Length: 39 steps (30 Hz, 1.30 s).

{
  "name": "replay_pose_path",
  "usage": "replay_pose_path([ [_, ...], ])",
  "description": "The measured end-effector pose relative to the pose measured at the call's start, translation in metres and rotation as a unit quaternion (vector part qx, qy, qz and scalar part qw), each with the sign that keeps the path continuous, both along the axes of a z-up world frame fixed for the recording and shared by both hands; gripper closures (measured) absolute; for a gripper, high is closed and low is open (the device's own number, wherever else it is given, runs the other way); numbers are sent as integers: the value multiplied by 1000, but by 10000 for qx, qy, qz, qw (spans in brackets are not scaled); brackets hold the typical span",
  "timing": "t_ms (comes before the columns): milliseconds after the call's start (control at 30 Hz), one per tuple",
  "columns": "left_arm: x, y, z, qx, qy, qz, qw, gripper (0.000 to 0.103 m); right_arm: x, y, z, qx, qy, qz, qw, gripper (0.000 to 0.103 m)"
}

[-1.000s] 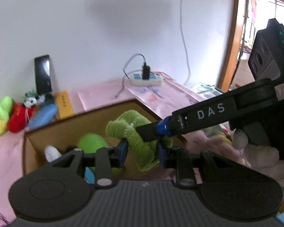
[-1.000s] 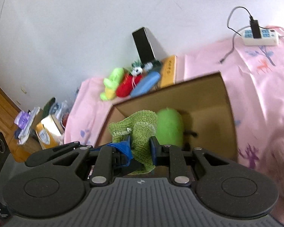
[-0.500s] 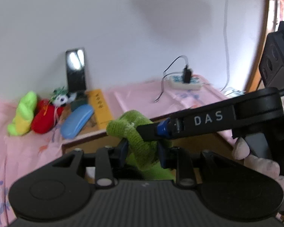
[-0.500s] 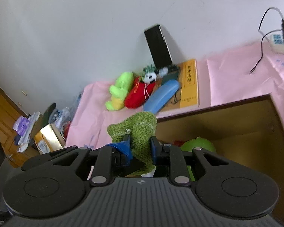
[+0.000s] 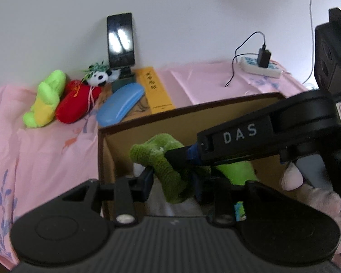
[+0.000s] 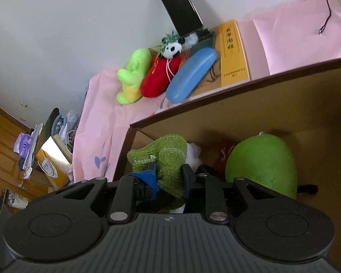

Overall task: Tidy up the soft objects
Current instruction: 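Carry the green knit sock over the box and lower it inside, then open the right gripper to release the green knit sock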

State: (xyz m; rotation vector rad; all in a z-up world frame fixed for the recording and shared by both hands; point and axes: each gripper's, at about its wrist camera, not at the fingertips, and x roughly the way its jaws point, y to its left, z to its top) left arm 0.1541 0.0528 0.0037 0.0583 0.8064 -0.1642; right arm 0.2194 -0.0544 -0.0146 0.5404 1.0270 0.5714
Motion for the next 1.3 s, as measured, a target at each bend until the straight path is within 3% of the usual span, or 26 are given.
replay_pose_path([
  [67,0,0,-4,105,1,72,9999,51,2,-1,-4,12,74,-23,10000,94],
  [200,-1,1,-7,131,21,171,9998,46,3,-4,-7,96,174,-8,9998,93],
  [467,-12,-2,-2,258,-30,396,9989,46,-2,-10,4,129,9,-78,9999,92],
  [700,-36,-3,17,137,-223,627,9977,44,-15,-22,17,20,-215,-240,9995,92],
  [1067,-63,-21,34,34,-81,859,9963,44,-50,-43,28,-285,-361,-439,9980,92],
  [1300,-75,-31,36,173,-3,954,9953,44,-73,-47,30,-579,-498,-419,9962,92],
])
